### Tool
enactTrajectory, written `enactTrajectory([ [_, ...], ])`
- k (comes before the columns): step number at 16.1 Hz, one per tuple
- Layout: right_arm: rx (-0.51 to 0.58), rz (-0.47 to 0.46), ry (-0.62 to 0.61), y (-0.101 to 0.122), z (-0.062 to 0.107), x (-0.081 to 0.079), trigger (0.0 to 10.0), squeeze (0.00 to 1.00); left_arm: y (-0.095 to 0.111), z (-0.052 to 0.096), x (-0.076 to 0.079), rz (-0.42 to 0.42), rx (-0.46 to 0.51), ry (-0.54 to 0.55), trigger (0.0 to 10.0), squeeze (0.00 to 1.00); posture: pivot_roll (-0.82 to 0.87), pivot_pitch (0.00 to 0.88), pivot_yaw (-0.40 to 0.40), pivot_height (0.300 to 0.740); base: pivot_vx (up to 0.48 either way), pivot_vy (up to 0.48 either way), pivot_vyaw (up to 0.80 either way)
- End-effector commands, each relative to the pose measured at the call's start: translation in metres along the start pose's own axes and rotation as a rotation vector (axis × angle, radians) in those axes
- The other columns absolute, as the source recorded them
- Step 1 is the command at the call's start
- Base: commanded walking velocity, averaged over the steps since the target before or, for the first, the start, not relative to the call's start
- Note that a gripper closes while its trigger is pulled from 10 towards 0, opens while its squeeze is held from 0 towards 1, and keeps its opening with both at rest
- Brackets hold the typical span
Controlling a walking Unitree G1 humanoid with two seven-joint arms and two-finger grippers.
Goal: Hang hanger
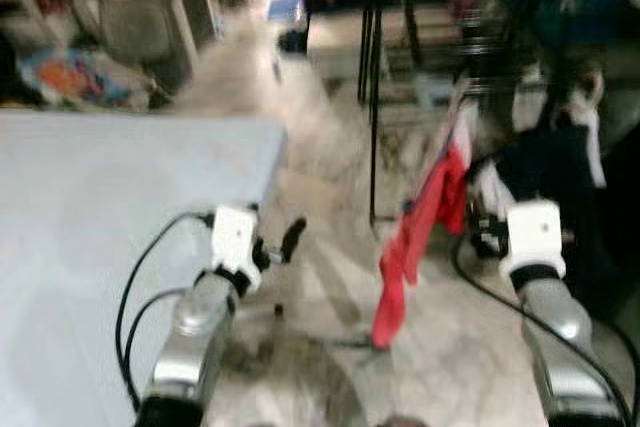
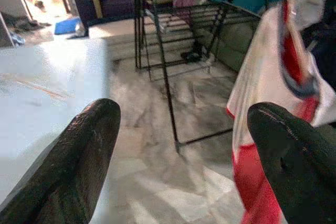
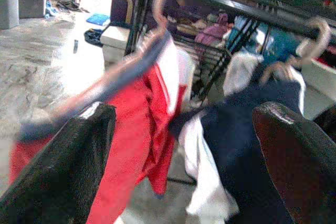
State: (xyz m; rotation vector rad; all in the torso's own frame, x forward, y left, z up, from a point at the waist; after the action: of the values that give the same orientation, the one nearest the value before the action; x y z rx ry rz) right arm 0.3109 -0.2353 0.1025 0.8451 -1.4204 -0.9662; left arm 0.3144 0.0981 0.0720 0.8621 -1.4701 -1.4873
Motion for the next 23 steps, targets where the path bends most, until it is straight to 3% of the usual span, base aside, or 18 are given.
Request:
enactTrajectory([
  [1, 0.017, -0.002, -0.001, 0.007, -0.004, -0.003, 10.0, 0.00, 0.005, 0.002, -0.009, -0.034, 0.007, 0.014, 10.0, 0.00, -0.09, 0.000, 0.070, 0.740, 0.480, 0.000, 0.00],
  [4, -0.006, 0.015, -0.024, 0.004, -0.008, 0.000, 10.0, 0.00, 0.003, 0.003, -0.006, -0.032, 0.005, 0.013, 10.0, 0.00, -0.09, 0.000, 0.067, 0.740, 0.480, 0.000, 0.00],
  [7, -0.092, 0.028, -0.090, -0.010, -0.012, 0.011, 10.0, 0.00, 0.004, 0.005, -0.003, 0.006, 0.013, 0.002, 10.0, 0.00, -0.08, 0.000, 0.059, 0.740, 0.000, 0.000, 0.00],
  [14, -0.169, 0.008, -0.086, -0.023, -0.019, 0.013, 10.0, 0.00, 0.001, 0.008, -0.003, 0.009, -0.002, 0.008, 10.0, 0.00, -0.08, 0.000, 0.057, 0.740, 0.000, 0.000, 0.00],
  [17, -0.202, -0.008, -0.067, -0.027, -0.021, 0.009, 10.0, 0.00, 0.001, 0.008, -0.002, 0.006, -0.008, 0.003, 10.0, 0.00, -0.08, 0.000, 0.057, 0.740, 0.000, 0.000, 0.00],
  [19, -0.349, -0.016, -0.006, -0.052, -0.016, -0.006, 10.0, 0.00, -0.001, 0.008, -0.001, -0.001, -0.018, -0.003, 10.0, 0.00, -0.08, 0.000, 0.055, 0.740, 0.000, 0.000, 0.00],
  [21, -0.412, -0.059, 0.035, -0.063, -0.013, -0.014, 10.0, 0.00, -0.002, 0.007, -0.003, -0.003, -0.024, 0.001, 10.0, 0.00, -0.07, 0.000, 0.052, 0.740, 0.000, 0.000, 0.00],
  [22, -0.421, -0.055, 0.054, -0.065, -0.015, -0.016, 9.3, 0.00, -0.002, 0.006, -0.003, -0.002, -0.026, 0.002, 10.0, 0.00, -0.07, 0.000, 0.052, 0.740, 0.000, 0.000, 0.00],
  [23, -0.423, -0.050, 0.053, -0.065, -0.019, -0.014, 2.8, 0.00, -0.004, 0.006, -0.002, -0.003, -0.031, -0.001, 10.0, 0.00, -0.08, 0.000, 0.053, 0.740, 0.000, 0.000, 0.00],
])
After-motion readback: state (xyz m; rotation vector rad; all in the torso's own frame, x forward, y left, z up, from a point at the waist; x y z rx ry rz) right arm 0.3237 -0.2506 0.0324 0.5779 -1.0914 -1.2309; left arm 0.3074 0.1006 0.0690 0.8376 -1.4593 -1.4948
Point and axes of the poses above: a point about 5 cm out from each wrist's last joint towards the gripper, its own z axis pointing back from the gripper into the wrist, its own y axis along the axis of the wrist's last joint, x = y × z, the point moved 5 cm from there along -z, pointing out of the wrist towards the gripper, and after that the axes turned 3 degrees about z, right-handed, at the moved point
